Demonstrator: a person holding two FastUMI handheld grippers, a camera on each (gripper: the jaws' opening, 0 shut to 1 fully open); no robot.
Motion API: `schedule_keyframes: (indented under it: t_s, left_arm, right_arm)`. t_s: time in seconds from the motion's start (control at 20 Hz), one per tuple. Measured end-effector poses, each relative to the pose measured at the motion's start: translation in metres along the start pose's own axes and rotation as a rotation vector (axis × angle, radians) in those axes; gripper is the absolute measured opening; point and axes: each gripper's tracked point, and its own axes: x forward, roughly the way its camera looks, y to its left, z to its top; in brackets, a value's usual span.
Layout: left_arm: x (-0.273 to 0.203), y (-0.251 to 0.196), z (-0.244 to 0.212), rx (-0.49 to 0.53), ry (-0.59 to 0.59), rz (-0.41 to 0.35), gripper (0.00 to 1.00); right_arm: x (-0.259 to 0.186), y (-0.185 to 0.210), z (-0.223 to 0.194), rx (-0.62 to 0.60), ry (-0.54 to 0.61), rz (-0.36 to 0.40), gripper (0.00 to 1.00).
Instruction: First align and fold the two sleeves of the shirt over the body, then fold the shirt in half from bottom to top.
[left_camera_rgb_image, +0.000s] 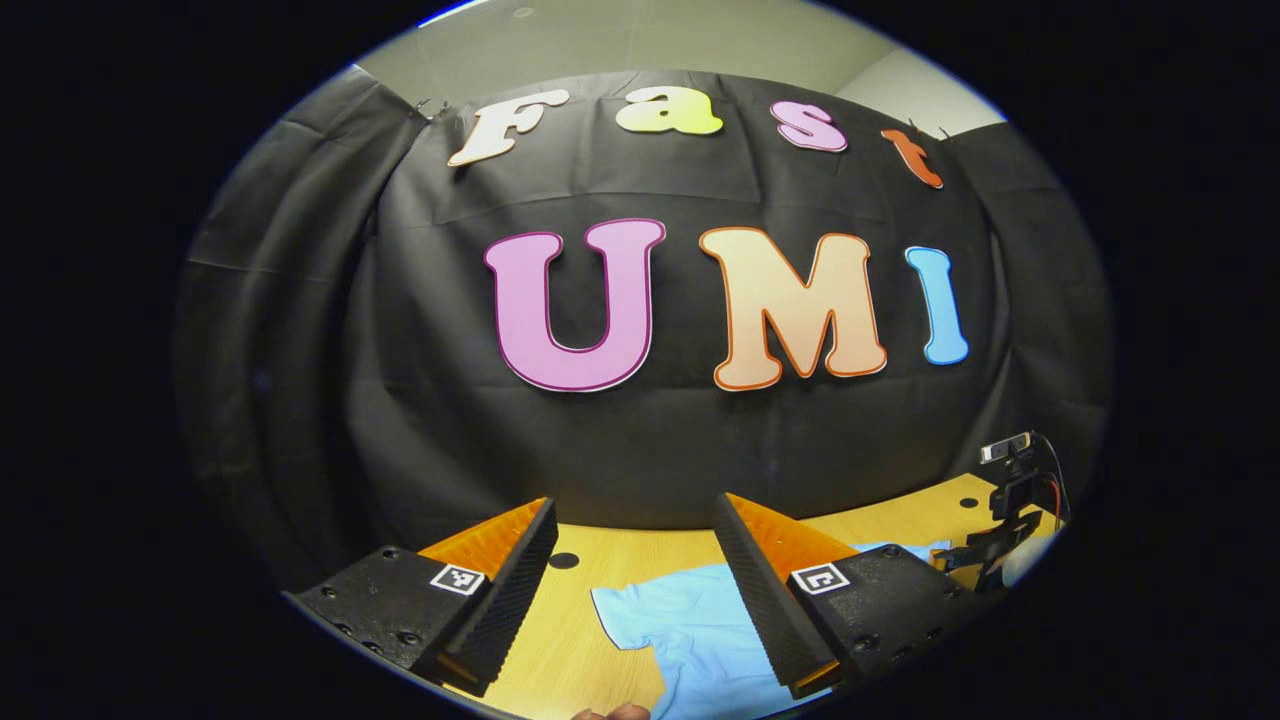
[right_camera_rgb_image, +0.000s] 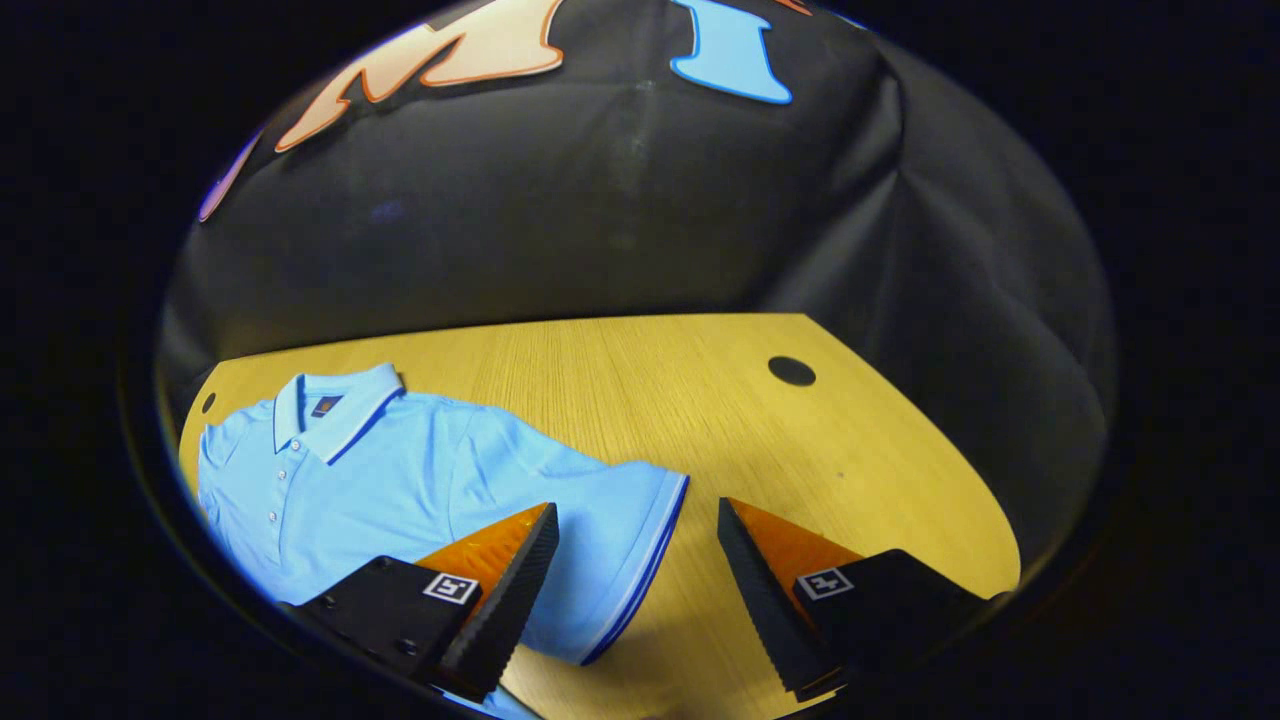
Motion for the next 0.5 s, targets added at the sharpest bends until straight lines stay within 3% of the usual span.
schedule_keyframes:
  t_s: [0.2,0.5]
  left_arm:
    - [0.002,0.007,-0.003,-0.005,0.007,0.014,0.95]
    - [0.001,0.003,-0.011,-0.027,0.028,0.010,0.95]
  right_arm:
    - [0.005,-0.005,-0.008,0.057,0.045,-0.022,1.00]
    - [0.005,0.006,-0.011,0.094,0.065,0.020,0.94]
